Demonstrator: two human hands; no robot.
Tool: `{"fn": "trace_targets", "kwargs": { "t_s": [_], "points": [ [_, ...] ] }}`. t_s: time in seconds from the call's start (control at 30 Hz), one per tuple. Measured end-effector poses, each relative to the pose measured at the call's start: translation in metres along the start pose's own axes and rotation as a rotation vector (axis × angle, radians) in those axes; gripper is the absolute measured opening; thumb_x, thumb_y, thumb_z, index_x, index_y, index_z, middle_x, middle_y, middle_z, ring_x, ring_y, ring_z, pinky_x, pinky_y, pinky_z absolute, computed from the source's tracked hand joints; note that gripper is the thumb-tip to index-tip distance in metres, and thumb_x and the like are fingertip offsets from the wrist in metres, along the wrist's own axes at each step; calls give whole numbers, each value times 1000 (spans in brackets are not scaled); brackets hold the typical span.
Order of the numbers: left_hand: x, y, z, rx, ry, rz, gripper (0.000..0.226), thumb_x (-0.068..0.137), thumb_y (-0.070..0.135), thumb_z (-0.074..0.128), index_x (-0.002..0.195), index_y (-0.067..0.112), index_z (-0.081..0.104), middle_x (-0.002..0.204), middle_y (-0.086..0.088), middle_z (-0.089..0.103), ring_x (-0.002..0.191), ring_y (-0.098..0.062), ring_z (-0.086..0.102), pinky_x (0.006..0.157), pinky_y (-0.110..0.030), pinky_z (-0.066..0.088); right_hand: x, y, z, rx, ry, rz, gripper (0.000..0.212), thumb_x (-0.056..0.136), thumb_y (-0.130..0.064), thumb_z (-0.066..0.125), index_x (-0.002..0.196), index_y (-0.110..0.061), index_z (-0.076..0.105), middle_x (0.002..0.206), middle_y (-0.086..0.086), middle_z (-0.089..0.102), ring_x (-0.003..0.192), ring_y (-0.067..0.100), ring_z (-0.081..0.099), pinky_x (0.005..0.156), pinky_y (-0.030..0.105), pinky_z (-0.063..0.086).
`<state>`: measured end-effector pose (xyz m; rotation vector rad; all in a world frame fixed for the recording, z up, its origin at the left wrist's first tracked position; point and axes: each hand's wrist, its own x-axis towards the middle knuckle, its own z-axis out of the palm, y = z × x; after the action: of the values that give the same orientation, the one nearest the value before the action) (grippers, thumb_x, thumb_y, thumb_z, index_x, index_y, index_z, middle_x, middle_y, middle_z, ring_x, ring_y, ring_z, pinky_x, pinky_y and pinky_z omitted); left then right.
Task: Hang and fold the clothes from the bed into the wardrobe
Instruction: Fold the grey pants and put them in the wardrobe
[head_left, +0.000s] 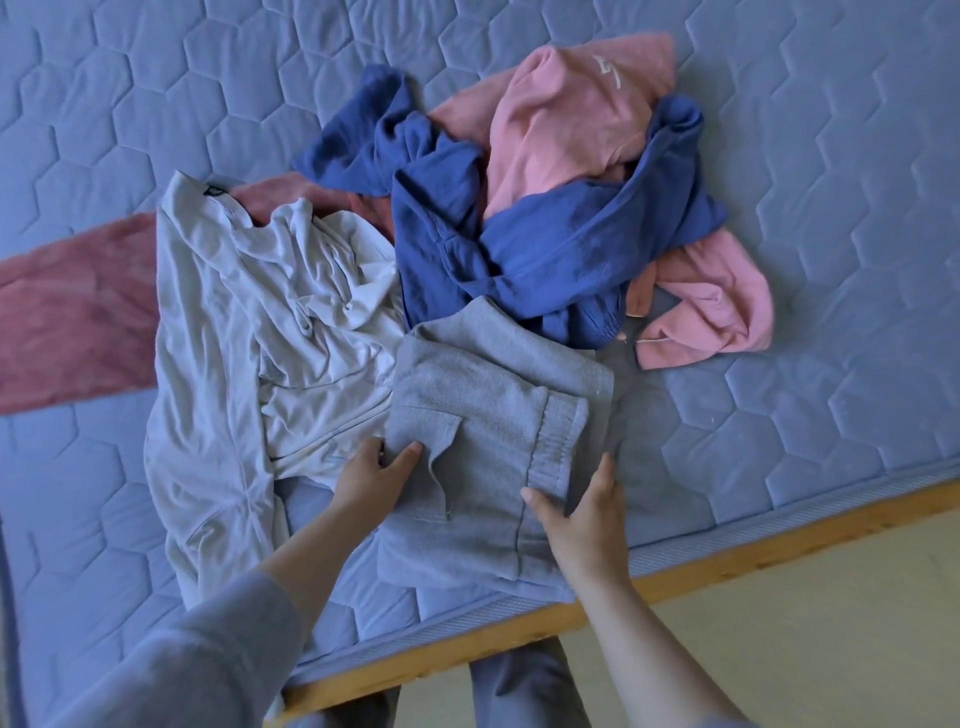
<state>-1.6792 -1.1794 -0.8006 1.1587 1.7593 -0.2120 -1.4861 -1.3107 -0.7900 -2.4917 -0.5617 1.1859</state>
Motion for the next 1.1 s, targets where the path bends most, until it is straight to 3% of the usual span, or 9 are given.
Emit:
{"fn": "trace_targets", "kwargs": {
  "t_s": [0.1,0.2,0.27,0.37,0.53,0.67,0.83,0.97,1.1],
  "points": [
    [-4,3,-1,-68,-9,-26,44,88,52,59,91,8,57,81,-3,59,76,-19,55,64,-33,42,20,-2,-4,249,-129,107,114,72,-51,79,155,-12,10,158,7,25,144,23,28,115,37,31],
    [-11,7,2,-205,-34,-62,46,84,56,63,105,15,62,98,-2,66,93,-21,61,83,-37,51,37,-6,-14,184,-180,145,75,66,-49,84,121,-11,51,122,0,60,110,18,57,84,27,46],
    [-18,11,3,-323,-41,-83,48,81,57,66,113,21,62,105,1,67,100,-22,62,92,-40,51,37,-12,-19,176,-176,134,62,61,-50,86,100,-18,50,94,-14,58,88,9,56,63,20,42],
    [-30,17,4,-395,-24,-73,45,80,54,69,113,24,61,104,4,67,98,-18,62,86,-35,50,27,-22,-20,166,-81,102,66,59,-54,85,102,-21,47,93,-16,55,76,1,52,55,19,38],
    [-61,29,-12,-414,-12,34,32,83,49,67,107,33,54,95,16,62,87,-2,58,64,-19,43,-1,-36,-27,243,-59,80,48,68,-44,82,101,-23,54,101,-9,63,93,15,64,63,26,46],
    [-95,41,-35,-451,1,87,29,84,46,66,107,36,52,90,20,58,80,4,54,60,-15,39,-30,-61,-46,264,0,-6,87,74,-34,81,145,-17,34,136,-5,49,128,20,47,97,31,42],
    [-141,53,-75,-509,-13,154,16,84,44,67,93,43,53,92,18,62,82,1,58,60,-17,41,-73,-97,-79,228,46,-163,66,73,-36,79,129,-21,49,115,-11,60,108,14,59,74,21,45],
    [-187,66,-116,-519,11,280,16,84,42,68,91,46,55,88,24,60,78,7,56,58,-12,39,-126,-128,-103,293,110,-251,44,72,-35,78,107,-39,53,95,-23,64,87,-2,62,67,21,46],
    [-235,72,-157,-487,23,399,13,82,40,70,87,41,58,83,22,64,68,11,60,53,-8,40,-182,-150,-121,394,185,-272,65,69,-33,82,122,-37,46,105,-21,62,94,3,60,75,25,47]
  ]
}}
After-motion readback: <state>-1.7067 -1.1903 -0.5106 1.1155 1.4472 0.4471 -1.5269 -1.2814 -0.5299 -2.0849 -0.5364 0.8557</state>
